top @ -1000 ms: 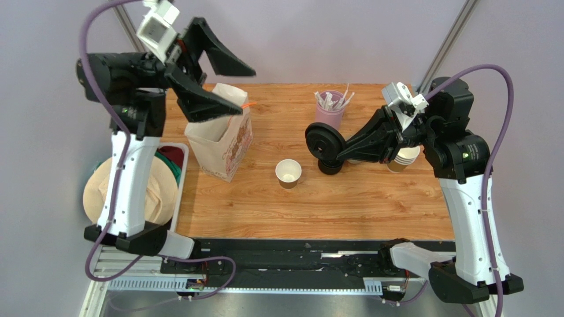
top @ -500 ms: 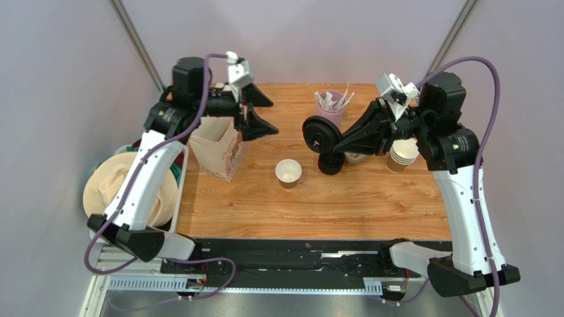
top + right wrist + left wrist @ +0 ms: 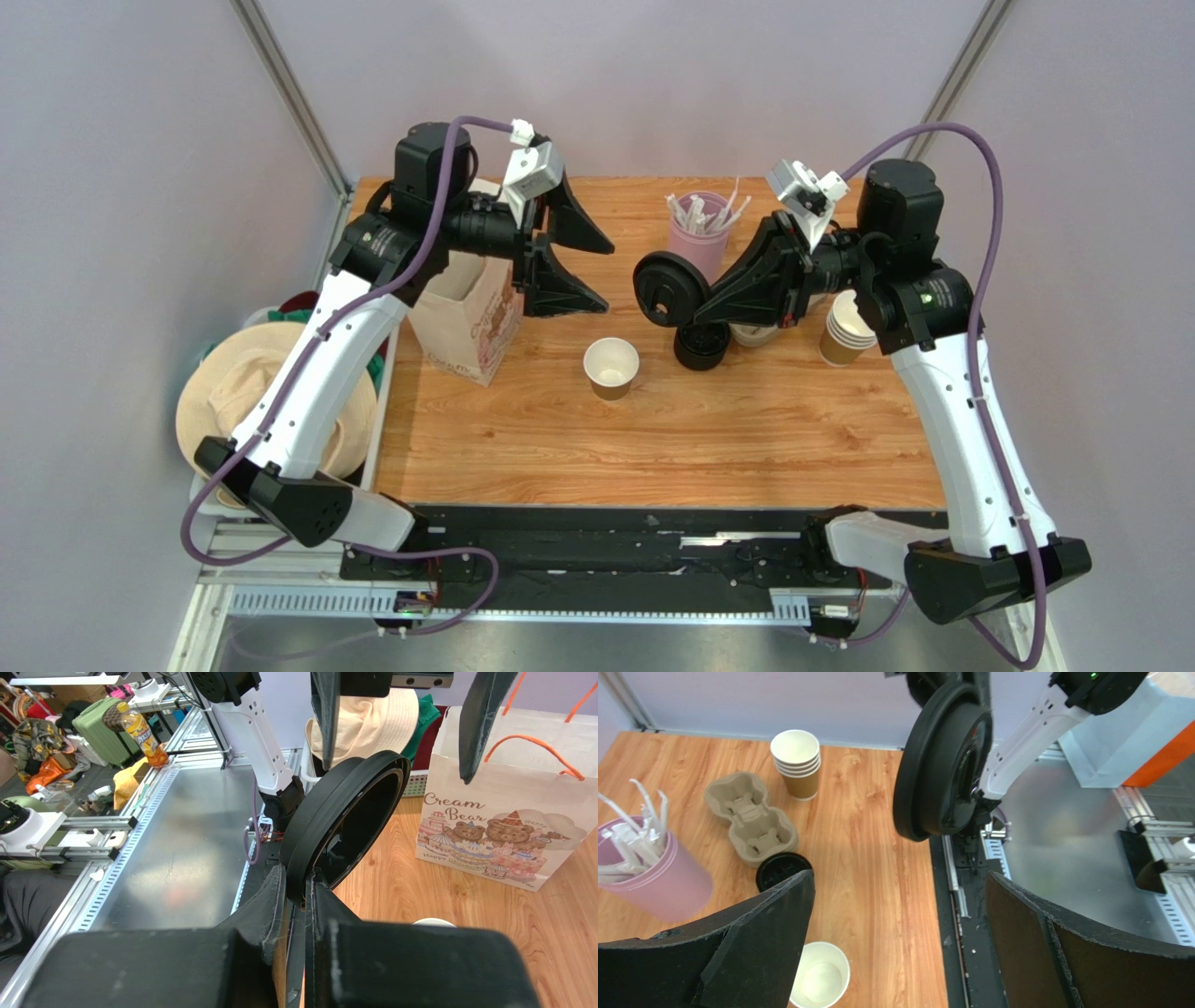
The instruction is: Pack the takeout coffee
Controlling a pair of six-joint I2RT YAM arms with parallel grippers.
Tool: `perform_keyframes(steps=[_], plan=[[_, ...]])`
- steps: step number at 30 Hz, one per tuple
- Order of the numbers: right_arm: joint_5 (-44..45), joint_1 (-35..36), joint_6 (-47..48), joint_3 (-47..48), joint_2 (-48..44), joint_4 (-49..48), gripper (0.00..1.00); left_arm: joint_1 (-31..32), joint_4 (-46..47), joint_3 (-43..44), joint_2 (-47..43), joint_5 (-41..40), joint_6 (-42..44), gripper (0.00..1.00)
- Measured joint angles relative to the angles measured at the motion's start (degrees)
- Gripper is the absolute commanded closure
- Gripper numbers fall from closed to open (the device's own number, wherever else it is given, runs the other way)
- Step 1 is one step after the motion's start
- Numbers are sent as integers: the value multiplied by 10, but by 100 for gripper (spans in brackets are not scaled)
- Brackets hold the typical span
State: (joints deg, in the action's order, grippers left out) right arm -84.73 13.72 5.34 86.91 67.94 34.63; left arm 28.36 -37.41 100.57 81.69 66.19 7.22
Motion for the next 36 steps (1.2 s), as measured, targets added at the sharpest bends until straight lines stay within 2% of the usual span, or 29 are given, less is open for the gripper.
perform_keyframes(steps=[9, 17, 20, 24, 36], plan=[[-1, 35, -3, -46, 0, -17, 94, 6, 59, 0, 3, 47, -67, 1], [-3, 53, -7, -46, 11, -28, 94, 30, 68, 0, 26, 58, -76, 1], [-3, 56, -7, -46, 16, -28, 94, 35, 68, 0, 33, 61, -76, 7], [-3, 57, -7, -46, 24, -29, 94, 39, 68, 0, 39, 71, -79, 26], [-3, 58, -10, -41, 48, -30, 94, 43, 68, 0, 39, 90, -81, 31]])
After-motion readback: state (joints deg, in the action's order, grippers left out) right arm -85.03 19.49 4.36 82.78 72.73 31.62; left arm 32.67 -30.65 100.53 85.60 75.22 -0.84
